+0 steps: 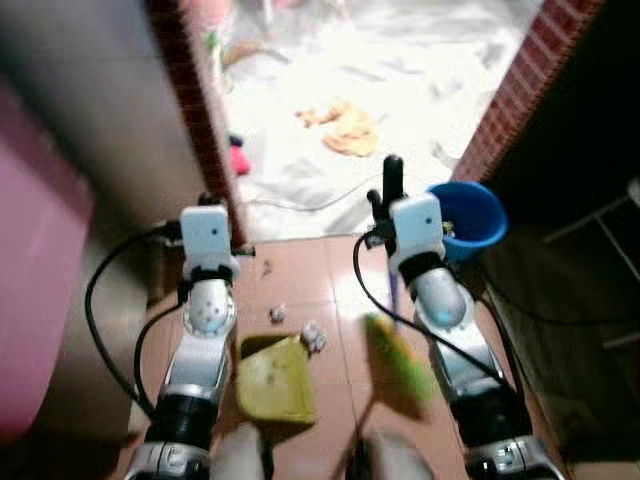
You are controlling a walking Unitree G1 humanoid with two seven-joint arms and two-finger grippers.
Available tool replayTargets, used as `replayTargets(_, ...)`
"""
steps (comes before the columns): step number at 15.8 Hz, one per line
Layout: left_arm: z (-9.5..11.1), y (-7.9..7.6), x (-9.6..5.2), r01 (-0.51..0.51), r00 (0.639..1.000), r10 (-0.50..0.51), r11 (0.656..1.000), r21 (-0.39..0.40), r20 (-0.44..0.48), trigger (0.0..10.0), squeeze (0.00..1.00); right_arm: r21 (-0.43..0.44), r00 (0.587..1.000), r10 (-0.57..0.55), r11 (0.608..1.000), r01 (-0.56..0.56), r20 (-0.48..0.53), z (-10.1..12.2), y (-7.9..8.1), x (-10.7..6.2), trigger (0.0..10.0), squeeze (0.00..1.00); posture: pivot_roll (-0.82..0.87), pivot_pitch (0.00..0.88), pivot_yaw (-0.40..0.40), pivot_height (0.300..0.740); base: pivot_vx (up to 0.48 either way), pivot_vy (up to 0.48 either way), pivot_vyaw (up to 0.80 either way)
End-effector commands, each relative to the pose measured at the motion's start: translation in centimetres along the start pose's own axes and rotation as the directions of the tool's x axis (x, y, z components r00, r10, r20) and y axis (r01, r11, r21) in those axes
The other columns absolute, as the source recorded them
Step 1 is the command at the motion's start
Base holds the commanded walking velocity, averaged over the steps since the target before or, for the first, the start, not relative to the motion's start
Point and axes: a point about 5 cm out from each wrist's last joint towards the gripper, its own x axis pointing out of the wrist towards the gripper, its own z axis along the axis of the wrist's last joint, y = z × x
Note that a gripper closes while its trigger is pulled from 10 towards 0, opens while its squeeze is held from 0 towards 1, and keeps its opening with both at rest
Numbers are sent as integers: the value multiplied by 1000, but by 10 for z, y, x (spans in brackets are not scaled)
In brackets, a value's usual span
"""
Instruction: Sweep floor
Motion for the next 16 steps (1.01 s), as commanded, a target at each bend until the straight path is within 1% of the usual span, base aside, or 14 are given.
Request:
replayTargets(1, 12, -8, 1, 30, 998, -29, 1000, -4, 54, 10000, 0, -11, 1000, -3, 1000, 3, 25, 5, -5, 0, 10000, 0, -47, 134, 1, 731, 416, 0, 0)
replayTargets(2, 12, -8, 1, 24, 999, -24, 1000, -3, 48, 10000, 0, -8, 1000, 0, 1000, 0, 25, 5, -4, 0, 10000, 0, -47, 134, 1, 731, 326, 0, 0)
replayTargets(5, 10, -8, -1, 5, 999, -5, 1000, 1, 35, 10000, 0, -4, 1000, 11, 1000, -11, 19, 3, -3, -1, 10000, 0, -48, 135, 2, 731, 0, 0, 0)
replayTargets(8, 3, 3, -3, -108, 994, 107, 993, 56, 13, 10000, 0, 1, 1000, 15, 1000, -15, 18, 3, -1, 0, 10000, 0, -43, 139, 0, 731, 0, 0, 0)
replayTargets(9, 2, 5, -1, -124, 992, 124, 991, 55, 7, 10000, 0, 9, 999, 23, 1000, -23, 22, 3, 2, 1, 10000, 0, -43, 139, 0, 731, 0, 0, 0)
replayTargets(11, 1, 6, 1, -123, 992, 123, 991, 45, 2, 10000, 0, 14, 999, 35, 999, -35, 27, 4, 5, 2, 10000, 0, -42, 141, -2, 731, 0, 0, 0)
replayTargets(15, -4, -13, 6, -123, 992, 124, 992, 19, -22, 10000, 0, 19, 999, 34, 999, -34, 16, 2, 5, 4, 10000, 0, -47, 139, -7, 731, 0, 0, 0)
replayTargets(16, -4, -21, 7, -112, 994, 112, 994, -3, 6, 10000, 0, 22, 999, 37, 999, -37, 16, 3, 6, 6, 10000, 0, -52, 137, -5, 731, 0, 0, 0)
